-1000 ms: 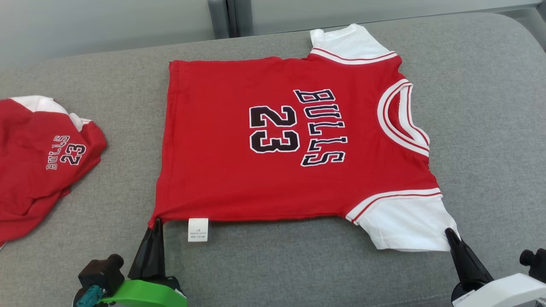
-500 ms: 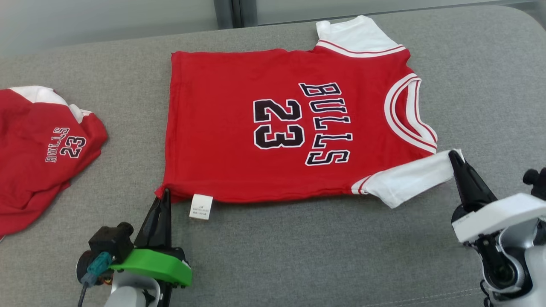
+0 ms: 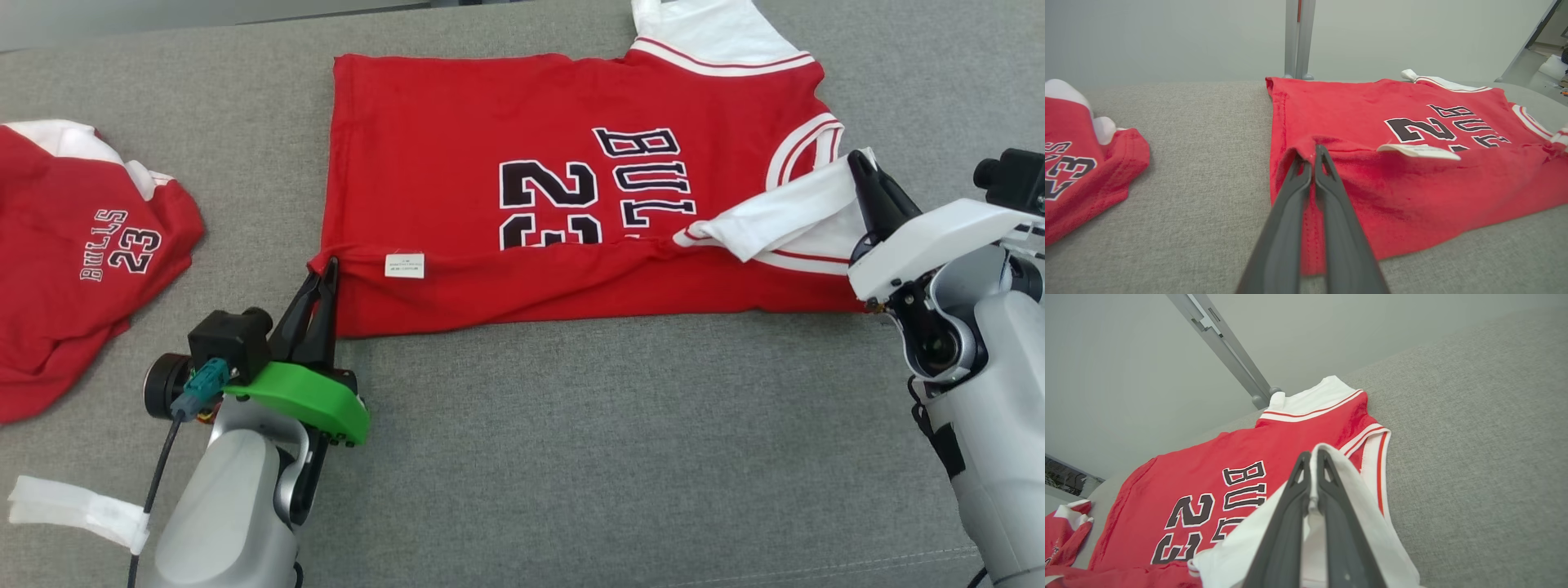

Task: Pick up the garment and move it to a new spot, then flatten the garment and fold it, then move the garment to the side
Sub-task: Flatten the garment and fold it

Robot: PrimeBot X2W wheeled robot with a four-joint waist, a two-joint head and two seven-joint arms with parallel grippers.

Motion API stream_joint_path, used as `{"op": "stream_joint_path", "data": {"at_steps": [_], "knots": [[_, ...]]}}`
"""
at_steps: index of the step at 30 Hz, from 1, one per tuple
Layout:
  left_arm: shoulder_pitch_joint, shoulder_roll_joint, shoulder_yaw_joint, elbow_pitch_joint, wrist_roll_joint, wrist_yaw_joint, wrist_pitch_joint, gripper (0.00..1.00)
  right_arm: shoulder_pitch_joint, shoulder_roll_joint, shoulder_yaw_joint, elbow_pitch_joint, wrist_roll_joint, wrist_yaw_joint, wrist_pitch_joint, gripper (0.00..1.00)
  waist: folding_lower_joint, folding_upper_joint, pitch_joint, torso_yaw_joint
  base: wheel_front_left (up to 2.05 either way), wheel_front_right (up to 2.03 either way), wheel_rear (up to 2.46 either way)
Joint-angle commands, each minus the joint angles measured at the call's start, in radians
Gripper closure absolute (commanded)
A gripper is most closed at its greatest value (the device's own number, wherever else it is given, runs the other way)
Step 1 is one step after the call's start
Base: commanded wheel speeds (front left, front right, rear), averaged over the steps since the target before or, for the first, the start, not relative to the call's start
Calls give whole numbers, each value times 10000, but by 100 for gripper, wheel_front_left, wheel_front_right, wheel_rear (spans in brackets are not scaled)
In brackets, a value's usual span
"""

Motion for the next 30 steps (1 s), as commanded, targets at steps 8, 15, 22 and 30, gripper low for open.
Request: {"op": "stream_joint_path", "data": {"at_steps": [8,15,22,30], "knots": [[-1058,69,-299,845,-10,-28,-2,33,-1308,-123,920,2208,181,0,-1293,0,1,0,176,121,0,0,0],[-521,-56,80,686,150,-28,-2,0,-979,-670,2171,2688,239,0,-2519,0,1,0,-133,-24,0,0,0],[425,-197,173,534,208,-29,-3,0,73,-1423,3095,2435,757,0,-2967,0,1,0,-416,-154,0,0,0],[693,-96,334,943,222,-29,-3,0,452,-1383,3769,2662,1228,0,-3080,0,1,0,-333,-361,0,0,0]]}}
